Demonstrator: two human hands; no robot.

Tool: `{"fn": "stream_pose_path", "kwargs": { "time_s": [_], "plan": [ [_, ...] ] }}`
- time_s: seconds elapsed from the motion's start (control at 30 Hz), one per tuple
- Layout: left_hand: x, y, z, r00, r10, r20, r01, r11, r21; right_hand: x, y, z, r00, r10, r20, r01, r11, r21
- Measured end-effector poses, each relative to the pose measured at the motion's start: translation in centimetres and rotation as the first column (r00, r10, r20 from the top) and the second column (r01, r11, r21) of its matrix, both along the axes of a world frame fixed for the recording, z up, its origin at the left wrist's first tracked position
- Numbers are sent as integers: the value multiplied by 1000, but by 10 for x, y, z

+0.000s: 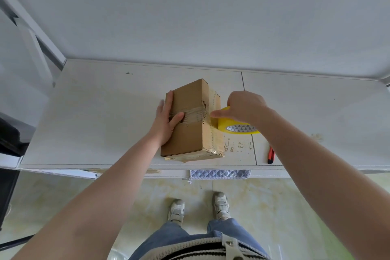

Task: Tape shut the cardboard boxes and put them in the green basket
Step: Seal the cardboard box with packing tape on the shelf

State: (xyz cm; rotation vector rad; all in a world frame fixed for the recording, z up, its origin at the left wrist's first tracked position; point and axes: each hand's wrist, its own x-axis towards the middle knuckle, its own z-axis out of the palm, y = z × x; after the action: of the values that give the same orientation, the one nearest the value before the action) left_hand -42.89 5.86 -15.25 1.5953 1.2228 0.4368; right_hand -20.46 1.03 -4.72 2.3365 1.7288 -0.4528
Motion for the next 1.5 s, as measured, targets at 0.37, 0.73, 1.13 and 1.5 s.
{"fn": "stream_pose_path", "kwargs": {
  "time_s": [0.37,0.73,1.13,1.5],
  "plan": [
    [32,-10,63,934,-60,-351,-6,983,-183,-28,11,14,990,58,126,-57,998,-18],
    [-2,-10,48,986,116,118,-75,947,-311,15,2,33,861,93,-500,-89,996,32],
    [-44,-1,37,961,247,121,-158,855,-493,-10,10,-43,923,-44,-382,41,999,-17],
    [8,-2,60,907,150,-393,-111,987,119,-23,2,-68,875,-133,-465,118,991,-61]
  ]
}}
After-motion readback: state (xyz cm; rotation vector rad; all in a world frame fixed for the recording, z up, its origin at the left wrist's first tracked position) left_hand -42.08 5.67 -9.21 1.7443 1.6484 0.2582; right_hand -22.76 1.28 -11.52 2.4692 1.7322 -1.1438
